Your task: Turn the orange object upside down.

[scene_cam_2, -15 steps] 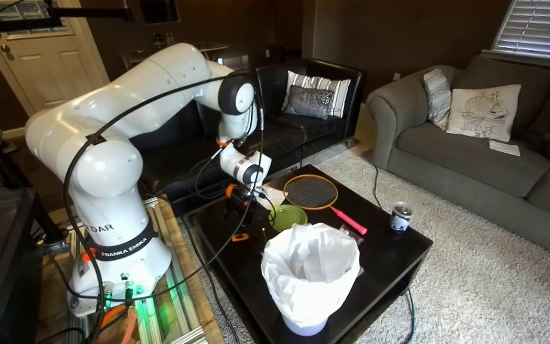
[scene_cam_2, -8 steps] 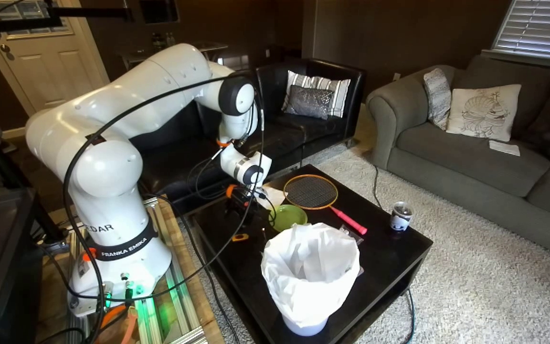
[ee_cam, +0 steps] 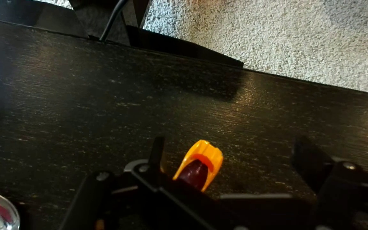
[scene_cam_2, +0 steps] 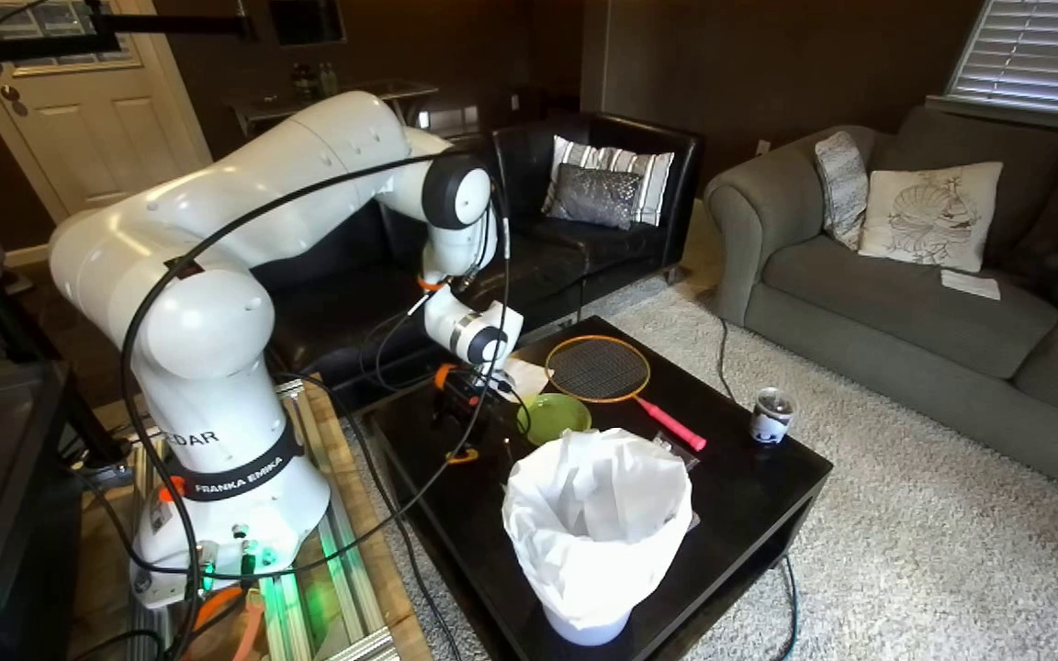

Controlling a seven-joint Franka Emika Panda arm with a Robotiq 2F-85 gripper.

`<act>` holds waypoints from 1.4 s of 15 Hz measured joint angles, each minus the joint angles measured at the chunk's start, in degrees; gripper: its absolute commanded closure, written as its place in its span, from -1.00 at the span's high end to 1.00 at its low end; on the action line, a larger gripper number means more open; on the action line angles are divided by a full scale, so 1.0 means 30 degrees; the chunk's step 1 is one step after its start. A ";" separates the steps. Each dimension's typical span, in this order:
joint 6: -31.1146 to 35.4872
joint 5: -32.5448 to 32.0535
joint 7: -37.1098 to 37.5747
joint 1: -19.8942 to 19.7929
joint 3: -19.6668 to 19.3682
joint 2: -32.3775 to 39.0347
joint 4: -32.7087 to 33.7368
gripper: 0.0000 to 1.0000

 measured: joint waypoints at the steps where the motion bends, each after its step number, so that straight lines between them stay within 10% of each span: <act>1: 0.0046 0.0000 0.0037 -0.0008 -0.0027 0.0099 0.0028 1.00; 11: 0.1461 0.0001 0.0699 -0.0296 -0.0271 0.1063 0.0539 1.00; 21: 0.0886 0.0002 0.0725 -0.0749 -0.0033 0.2056 0.1473 0.57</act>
